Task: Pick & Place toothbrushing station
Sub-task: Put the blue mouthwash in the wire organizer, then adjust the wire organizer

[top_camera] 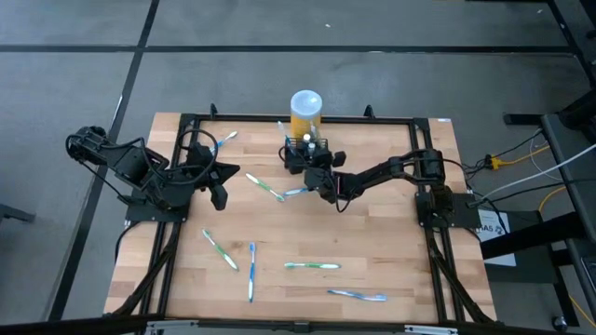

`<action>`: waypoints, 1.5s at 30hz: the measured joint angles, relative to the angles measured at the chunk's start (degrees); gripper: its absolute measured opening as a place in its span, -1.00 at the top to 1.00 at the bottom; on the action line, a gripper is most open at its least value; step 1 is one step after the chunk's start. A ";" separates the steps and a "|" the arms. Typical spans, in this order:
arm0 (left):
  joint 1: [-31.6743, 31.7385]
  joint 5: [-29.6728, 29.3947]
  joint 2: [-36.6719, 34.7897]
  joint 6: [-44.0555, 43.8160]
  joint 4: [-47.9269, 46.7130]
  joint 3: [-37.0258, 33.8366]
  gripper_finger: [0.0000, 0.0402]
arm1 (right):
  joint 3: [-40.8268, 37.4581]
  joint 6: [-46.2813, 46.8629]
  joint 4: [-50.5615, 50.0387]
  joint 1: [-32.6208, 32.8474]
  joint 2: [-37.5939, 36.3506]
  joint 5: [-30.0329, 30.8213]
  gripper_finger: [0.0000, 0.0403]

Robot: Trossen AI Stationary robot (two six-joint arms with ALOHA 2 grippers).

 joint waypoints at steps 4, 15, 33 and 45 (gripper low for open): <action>0.00 0.00 0.00 0.03 -0.02 0.00 0.98 | 0.00 0.10 0.27 0.00 0.00 0.66 -0.03; -0.02 -0.09 0.00 0.07 -0.04 0.00 0.98 | -0.01 -7.19 7.44 1.80 -1.09 0.54 0.33; 0.66 4.58 -0.18 -11.07 -25.34 -0.76 0.78 | 0.00 2.82 -50.83 18.21 -32.16 -9.75 0.43; 17.40 29.61 6.76 19.99 23.32 -19.22 0.23 | -0.04 37.30 -79.51 36.21 -43.24 -15.67 0.43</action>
